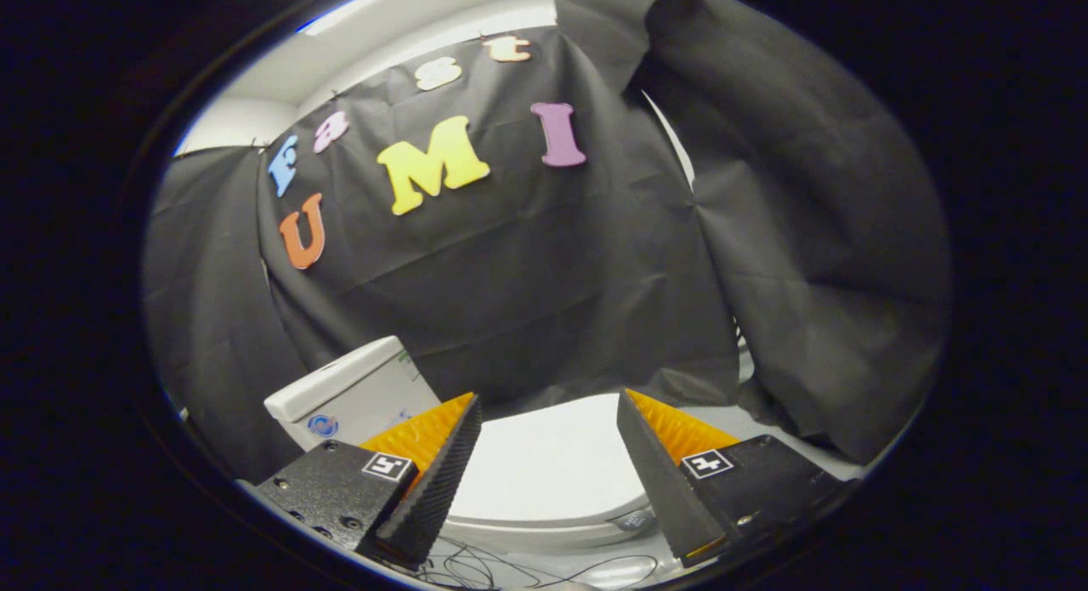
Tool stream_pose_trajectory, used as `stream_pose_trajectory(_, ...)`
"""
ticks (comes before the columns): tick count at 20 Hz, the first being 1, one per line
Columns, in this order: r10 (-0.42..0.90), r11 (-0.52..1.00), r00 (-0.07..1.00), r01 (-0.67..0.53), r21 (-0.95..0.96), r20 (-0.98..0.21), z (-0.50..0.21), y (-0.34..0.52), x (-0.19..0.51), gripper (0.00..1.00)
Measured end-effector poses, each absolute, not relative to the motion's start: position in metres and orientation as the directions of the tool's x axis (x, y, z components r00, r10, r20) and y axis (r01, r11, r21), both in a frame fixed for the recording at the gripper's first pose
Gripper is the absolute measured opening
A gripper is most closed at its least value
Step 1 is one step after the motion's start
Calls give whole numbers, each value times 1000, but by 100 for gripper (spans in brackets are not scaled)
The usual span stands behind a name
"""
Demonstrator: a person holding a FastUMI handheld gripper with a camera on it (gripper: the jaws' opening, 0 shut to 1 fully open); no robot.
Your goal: Open the toilet lid.
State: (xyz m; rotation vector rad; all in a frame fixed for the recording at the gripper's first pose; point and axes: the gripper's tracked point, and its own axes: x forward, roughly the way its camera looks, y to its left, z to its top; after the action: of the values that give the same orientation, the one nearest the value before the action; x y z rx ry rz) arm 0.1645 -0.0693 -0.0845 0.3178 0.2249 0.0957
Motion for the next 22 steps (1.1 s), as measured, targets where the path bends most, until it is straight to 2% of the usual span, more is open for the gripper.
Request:
stream_pose_trajectory(8,204,830,908,39,557,-367,-189,-100,193,99)
stream_pose_trajectory(22,242,607,817,293,739,-523,-307,-128,203,97)
